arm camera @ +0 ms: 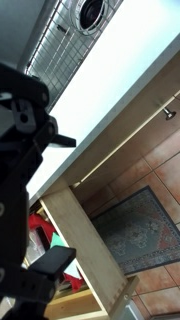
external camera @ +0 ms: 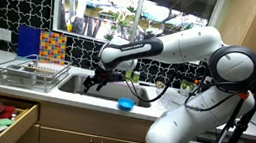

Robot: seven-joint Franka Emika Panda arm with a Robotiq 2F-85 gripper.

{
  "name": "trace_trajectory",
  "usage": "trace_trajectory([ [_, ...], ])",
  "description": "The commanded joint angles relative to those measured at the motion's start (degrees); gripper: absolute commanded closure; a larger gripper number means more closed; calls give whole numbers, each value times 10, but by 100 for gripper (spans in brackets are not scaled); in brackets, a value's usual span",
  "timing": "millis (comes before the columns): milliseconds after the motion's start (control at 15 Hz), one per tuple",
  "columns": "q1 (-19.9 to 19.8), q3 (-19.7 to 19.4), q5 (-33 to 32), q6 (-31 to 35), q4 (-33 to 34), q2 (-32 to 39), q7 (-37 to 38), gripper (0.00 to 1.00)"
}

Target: Open the tap, pick up the blue bowl and fetch some water, put the blue bowl back on the kitchen counter in front of the sink

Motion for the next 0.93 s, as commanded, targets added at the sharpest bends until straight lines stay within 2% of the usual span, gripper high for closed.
trace_trajectory([
  [0,1,-1,-1,-1,1,0,1,0],
  [733,5,1,-1,-3,2,0,-3,0],
  [867,-7,12,-20,1,22,14,8,0],
])
